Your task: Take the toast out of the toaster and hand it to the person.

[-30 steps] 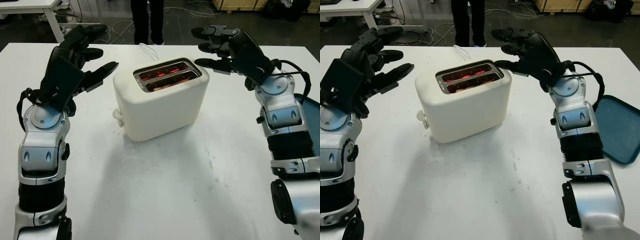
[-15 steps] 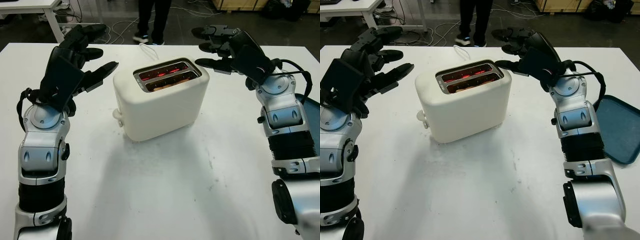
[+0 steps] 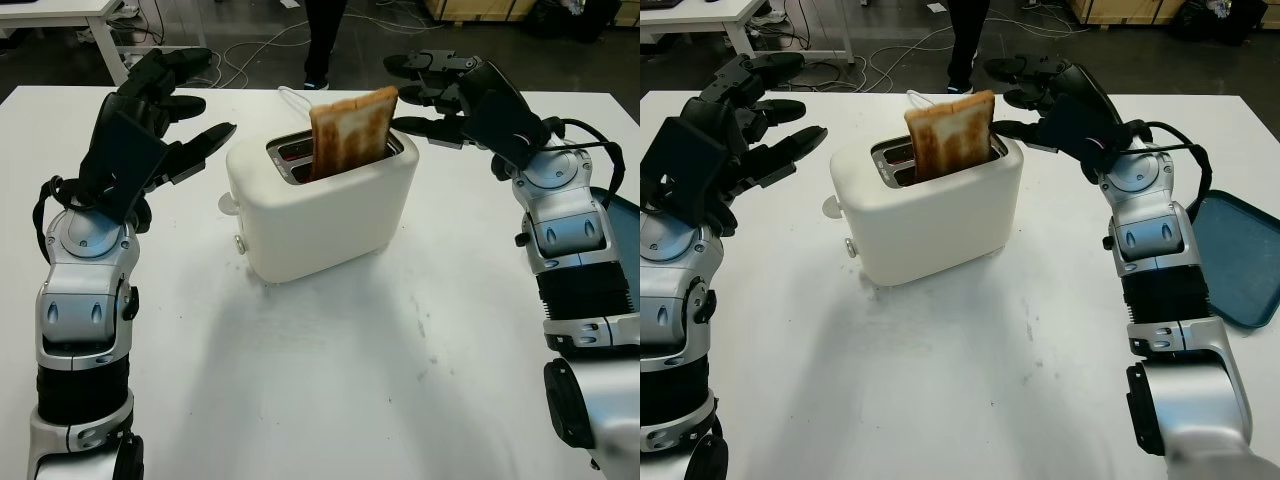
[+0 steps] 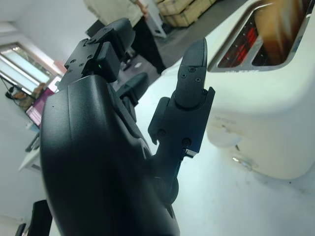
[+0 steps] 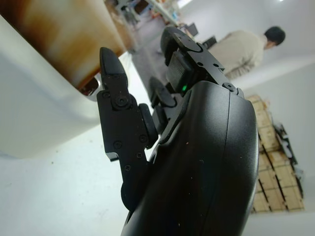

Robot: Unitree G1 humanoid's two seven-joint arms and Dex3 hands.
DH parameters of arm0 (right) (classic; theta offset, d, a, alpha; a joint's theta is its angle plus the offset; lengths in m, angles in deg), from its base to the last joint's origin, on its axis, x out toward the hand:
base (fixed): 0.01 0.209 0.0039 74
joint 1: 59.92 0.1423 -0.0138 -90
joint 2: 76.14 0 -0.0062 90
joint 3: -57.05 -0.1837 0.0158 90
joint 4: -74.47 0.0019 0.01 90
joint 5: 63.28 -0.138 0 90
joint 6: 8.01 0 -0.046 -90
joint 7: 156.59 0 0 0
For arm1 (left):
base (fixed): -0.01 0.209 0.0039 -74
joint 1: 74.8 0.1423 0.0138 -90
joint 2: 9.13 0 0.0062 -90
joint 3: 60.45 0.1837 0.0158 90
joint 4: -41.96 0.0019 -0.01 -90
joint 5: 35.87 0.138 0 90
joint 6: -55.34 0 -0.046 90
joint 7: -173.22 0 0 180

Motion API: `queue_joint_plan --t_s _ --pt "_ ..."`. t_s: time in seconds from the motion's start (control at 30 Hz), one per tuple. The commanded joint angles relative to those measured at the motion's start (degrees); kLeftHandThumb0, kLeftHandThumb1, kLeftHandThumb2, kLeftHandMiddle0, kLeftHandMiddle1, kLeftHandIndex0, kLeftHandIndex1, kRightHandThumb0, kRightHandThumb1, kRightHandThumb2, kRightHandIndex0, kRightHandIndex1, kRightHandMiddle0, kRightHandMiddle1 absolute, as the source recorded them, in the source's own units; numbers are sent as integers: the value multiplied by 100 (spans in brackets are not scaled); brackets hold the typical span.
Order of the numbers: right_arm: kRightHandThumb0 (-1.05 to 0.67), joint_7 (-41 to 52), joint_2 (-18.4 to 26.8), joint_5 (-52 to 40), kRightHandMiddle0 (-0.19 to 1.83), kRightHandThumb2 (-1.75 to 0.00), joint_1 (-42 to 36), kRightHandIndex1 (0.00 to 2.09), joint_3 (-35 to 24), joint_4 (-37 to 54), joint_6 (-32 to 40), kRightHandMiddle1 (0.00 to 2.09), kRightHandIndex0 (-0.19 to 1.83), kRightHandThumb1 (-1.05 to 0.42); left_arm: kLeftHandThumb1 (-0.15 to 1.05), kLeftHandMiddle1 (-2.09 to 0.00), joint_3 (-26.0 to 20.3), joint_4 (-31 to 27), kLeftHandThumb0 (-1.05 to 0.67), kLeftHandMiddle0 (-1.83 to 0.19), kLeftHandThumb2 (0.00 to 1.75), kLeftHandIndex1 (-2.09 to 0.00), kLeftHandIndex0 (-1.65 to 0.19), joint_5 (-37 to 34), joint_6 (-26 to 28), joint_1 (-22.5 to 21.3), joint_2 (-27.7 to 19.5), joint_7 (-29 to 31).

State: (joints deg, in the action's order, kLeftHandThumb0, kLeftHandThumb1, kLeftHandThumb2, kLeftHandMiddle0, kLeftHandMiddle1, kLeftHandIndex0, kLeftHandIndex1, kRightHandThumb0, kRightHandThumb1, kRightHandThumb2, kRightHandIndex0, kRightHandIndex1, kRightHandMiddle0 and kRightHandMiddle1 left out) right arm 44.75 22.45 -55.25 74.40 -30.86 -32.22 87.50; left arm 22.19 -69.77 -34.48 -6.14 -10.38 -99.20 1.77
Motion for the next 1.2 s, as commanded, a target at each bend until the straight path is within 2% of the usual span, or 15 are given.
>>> queue_joint_plan --t_s 0.0,0.3,0.53,0.67,0.83,0.93,1.17 --pt "-28 -23 18 -41 56 -5 -12 22 -45 21 30 1 48 -92 83 -106 -3 -95 -33 0 22 -58 -21 -2 100 -44 -72 -20" --pt "-25 -47 57 -73 57 -2 51 22 -99 -228 -344 1 49 -91 82 -105 -51 -78 -32 -1 22 -58 -21 15 28 20 -67 -49" --pt "-22 -42 161 -139 67 0 437 30 -245 -704 -1126 5 64 -76 83 -103 -40 -75 -33 -2 22 -58 -21 52 16 22 -98 -43" --pt "-29 -37 190 -61 78 0 759 37 -200 -920 -1414 10 77 -68 83 -102 -43 -77 -32 -3 22 -58 -22 44 52 7 -110 -31" --pt "-48 -40 248 445 93 0 1262 45 202 -1079 -1629 15 90 -65 83 -101 -44 -86 -32 -3 21 -57 -22 59 72 -2 -106 -53" --pt "-55 -4 201 739 99 0 1486 68 501 -1131 -1676 15 86 -63 83 -101 -46 -79 -32 -4 20 -57 -22 76 48 -5 -113 -49" --pt "-48 357 163 1382 98 -1 1666 73 1191 -984 -1492 13 83 -64 84 -100 -48 -87 -31 -5 19 -56 -22 92 58 -6 -137 -29"
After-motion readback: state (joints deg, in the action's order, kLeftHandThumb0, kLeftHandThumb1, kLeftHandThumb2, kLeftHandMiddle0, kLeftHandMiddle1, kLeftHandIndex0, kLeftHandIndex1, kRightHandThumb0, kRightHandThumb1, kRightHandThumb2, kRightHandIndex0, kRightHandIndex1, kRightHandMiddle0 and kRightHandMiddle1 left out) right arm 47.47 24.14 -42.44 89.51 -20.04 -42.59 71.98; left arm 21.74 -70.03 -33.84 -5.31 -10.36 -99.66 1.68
